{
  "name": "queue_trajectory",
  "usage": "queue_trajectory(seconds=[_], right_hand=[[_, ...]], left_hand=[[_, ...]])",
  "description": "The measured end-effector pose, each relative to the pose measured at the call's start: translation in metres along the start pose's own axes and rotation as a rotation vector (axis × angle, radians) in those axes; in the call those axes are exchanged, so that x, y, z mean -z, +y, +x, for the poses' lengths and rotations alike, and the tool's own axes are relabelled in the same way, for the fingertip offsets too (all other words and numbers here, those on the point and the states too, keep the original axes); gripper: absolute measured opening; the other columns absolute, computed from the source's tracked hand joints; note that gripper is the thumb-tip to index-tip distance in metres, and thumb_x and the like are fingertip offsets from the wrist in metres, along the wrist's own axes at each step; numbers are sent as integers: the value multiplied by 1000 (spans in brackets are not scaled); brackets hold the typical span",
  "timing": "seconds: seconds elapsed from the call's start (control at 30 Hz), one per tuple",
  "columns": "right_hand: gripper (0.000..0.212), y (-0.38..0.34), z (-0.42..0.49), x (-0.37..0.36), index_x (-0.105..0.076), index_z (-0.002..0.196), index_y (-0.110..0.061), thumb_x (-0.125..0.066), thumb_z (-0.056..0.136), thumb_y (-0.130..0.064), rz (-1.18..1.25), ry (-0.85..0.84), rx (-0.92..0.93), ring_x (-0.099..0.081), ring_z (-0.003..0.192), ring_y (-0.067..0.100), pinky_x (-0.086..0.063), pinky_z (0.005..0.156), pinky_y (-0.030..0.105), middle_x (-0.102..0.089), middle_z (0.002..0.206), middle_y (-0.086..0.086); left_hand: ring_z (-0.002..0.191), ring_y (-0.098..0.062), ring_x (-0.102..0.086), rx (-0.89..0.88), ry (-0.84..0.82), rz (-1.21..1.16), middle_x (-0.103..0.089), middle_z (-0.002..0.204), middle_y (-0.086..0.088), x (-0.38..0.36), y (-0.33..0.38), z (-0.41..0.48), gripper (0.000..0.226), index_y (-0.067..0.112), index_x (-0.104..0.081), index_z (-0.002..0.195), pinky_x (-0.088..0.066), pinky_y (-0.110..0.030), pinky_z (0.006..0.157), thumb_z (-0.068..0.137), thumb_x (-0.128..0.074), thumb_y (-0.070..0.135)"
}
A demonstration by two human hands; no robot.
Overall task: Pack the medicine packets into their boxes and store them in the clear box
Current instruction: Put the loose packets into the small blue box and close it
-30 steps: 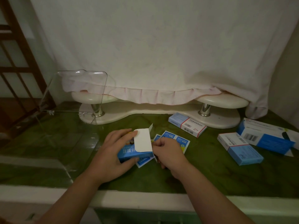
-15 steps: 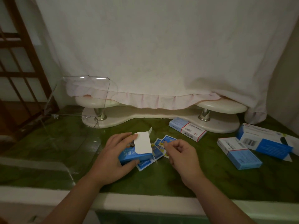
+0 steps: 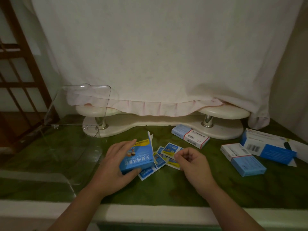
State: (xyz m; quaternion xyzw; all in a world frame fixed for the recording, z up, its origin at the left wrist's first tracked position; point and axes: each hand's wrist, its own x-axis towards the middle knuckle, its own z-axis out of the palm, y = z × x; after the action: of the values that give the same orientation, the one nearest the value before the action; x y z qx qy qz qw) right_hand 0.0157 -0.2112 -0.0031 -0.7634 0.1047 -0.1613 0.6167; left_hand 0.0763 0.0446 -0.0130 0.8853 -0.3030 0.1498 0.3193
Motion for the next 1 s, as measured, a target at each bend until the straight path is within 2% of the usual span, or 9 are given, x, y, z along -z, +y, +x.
queue_trajectory(seconds=[0.2, 0.33, 0.4, 0.53, 0.6, 0.7, 0.77, 0.87, 1.0], right_hand=[[10, 0, 0, 1, -68, 80, -17, -68, 90, -16, 24, 0, 2, -56, 58, 5, -48, 56, 19, -66, 69, -1], [15, -6, -2, 1, -70, 84, -17, -62, 94, -24, 153, 68, -10, -54, 59, 6, -46, 52, 18, -67, 70, -2], [17, -18, -3, 0, -73, 90, -22, -59, 95, -30, 266, 75, -14, -57, 64, 10, -48, 56, 24, -70, 76, -4], [39, -46, -11, -4, -70, 112, -26, -49, 88, -50, 409, -78, 18, -71, 87, 17, -57, 76, 37, -75, 101, -1], [48, -54, -16, -5, -69, 109, -25, -49, 79, -58, 431, -121, 17, -72, 92, 17, -58, 82, 39, -76, 99, 0], [38, -60, -20, -3, -69, 109, -23, -54, 82, -46, 454, -143, 69, -72, 97, 16, -58, 83, 38, -76, 103, 0], [29, -59, -20, -3, -68, 111, -19, -59, 87, -32, 461, -127, 116, -71, 101, 17, -58, 78, 30, -75, 105, 1], [22, -54, -19, -2, -68, 110, -19, -64, 88, -17, 497, -99, 143, -72, 99, 16, -57, 73, 24, -76, 105, 1], [25, -45, -21, -3, -65, 110, -24, -68, 86, -18, 424, -70, 169, -72, 98, 14, -59, 75, 28, -75, 104, -4]], left_hand=[[136, 5, -29, 18, 26, -84, -32, 144, 31, 2, -2, 1, 71, 42, -43, 141, -30, -17, 103, 76, -68, 56], [120, -4, -56, 168, 75, -519, -52, 129, 28, 11, 26, 6, 59, 43, -49, 134, -56, -22, 83, 82, -76, 39], [112, -2, -62, 221, 37, -737, -61, 118, 32, 15, 50, 8, 50, 53, -55, 123, -57, -20, 75, 80, -76, 37], [109, -16, -68, 307, -161, -1112, -69, 119, 14, 9, 75, 10, 63, 54, -67, 110, -59, -34, 81, 51, -85, 62], [111, -22, -68, 304, -203, -1200, -69, 124, 4, 1, 80, 11, 67, 45, -69, 115, -59, -36, 84, 53, -85, 63], [116, -22, -65, 365, -194, -1245, -68, 126, 1, -6, 82, 13, 70, 39, -68, 118, -56, -39, 90, 55, -83, 65], [117, -20, -65, 384, -188, -1201, -69, 125, 2, -7, 83, 12, 58, 37, -67, 119, -51, -42, 96, 67, -75, 63], [108, -10, -68, 343, -75, -1033, -73, 114, 12, -8, 93, 13, 34, 36, -64, 117, -56, -28, 83, 87, -55, 47], [104, -5, -68, 265, 179, -920, -71, 109, 16, -16, 101, 12, 34, 27, -59, 119, -55, -15, 74, 85, -53, 31]])
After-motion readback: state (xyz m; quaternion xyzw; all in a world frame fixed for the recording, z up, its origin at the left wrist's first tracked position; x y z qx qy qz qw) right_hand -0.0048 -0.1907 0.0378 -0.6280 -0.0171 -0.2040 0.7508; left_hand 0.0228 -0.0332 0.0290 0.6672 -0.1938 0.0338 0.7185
